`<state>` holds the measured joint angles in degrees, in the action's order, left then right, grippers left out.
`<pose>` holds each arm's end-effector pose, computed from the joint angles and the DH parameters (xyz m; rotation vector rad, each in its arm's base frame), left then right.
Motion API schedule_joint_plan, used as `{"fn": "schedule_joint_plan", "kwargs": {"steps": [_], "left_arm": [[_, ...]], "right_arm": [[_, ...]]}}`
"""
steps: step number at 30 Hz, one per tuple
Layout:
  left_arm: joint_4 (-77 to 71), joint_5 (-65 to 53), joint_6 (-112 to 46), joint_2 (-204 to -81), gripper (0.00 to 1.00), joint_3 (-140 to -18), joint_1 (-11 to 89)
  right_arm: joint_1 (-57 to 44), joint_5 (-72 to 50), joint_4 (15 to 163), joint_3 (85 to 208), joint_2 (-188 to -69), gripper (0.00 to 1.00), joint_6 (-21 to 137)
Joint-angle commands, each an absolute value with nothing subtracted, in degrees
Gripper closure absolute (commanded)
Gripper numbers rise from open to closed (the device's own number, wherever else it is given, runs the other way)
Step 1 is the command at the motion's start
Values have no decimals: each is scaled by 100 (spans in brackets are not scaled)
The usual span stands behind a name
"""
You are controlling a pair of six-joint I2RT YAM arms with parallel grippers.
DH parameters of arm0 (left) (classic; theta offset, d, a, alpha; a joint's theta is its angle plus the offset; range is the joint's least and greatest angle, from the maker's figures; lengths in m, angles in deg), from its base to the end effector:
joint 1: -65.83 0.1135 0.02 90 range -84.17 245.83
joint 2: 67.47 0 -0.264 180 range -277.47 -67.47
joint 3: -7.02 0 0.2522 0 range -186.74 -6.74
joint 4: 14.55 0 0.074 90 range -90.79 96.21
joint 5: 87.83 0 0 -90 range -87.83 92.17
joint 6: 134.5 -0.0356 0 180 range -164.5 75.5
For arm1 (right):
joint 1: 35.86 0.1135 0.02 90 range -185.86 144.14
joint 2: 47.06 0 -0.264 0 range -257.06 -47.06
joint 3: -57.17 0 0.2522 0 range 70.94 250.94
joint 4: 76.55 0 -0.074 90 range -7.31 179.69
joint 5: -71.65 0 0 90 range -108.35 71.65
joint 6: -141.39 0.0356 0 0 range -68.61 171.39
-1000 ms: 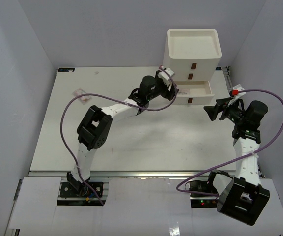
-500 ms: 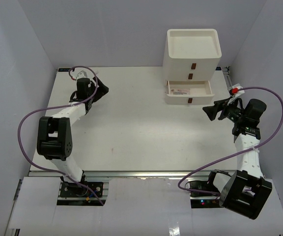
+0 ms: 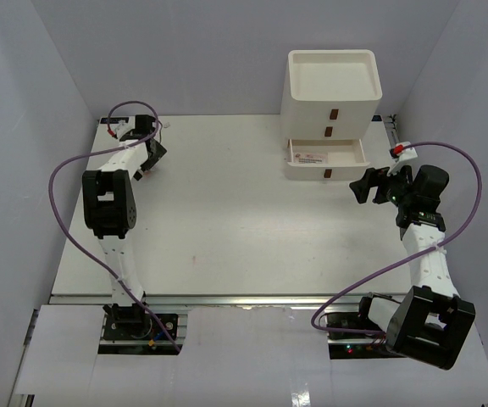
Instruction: Organize the makeup
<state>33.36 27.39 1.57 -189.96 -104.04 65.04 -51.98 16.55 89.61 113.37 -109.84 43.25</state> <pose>0.4633 0.0088 0.1948 -1.0920 2.2242 0.2381 0.2425 -0.0489 0.2834 -0.2711 1.8517 0.2950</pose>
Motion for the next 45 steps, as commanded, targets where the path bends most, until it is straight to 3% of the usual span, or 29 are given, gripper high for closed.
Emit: {"fn": "schedule_joint_plan", "kwargs": {"steps": [1,15,30,38,41,45], "left_arm": [[4210,3217,153,-19260,2,-11085,6574],[4349,2941,-397,-20147,2,-12091,6963],[3969,2142,-968,-20287,5,-11796,7084],[3892,2122,-1043,-20201,12,-11588,7084],[3837,2024,-1101,-20147,23,-11504,7093],[3754,1720,-1190,-20037,48,-11372,7093]], "right_arm": [[-5158,1401,9099,11516,-10956,10,4366],[-5141,1451,9133,11481,-10981,10,4341],[-5142,1535,9178,11453,-10955,10,4361],[-5150,1576,9180,11453,-10937,10,4374],[-5142,1591,9187,11455,-10930,10,4373],[-5147,1599,9183,11458,-10919,10,4375]]}}
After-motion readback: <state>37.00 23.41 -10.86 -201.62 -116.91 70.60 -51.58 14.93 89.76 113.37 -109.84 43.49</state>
